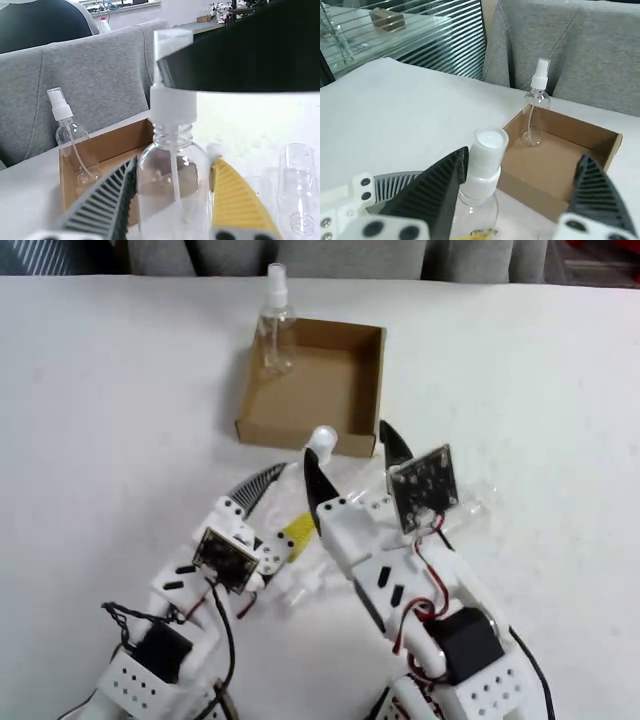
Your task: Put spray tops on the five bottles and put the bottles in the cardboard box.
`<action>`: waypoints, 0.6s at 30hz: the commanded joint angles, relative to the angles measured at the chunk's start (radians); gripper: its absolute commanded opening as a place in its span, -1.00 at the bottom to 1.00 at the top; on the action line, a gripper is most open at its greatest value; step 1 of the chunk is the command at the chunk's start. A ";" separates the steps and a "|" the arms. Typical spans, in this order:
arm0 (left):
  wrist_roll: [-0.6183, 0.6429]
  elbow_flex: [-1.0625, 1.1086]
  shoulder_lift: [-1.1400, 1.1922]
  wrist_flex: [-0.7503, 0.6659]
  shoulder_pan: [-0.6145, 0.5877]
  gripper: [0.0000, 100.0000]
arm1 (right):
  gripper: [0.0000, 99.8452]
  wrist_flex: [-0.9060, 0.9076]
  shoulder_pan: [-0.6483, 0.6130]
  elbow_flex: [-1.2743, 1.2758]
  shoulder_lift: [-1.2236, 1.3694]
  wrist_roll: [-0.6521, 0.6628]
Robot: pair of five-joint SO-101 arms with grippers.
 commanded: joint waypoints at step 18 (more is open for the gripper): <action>0.012 -0.014 0.010 -0.097 -0.058 -0.92 | -0.98 -0.053 0.193 0.063 -0.229 0.003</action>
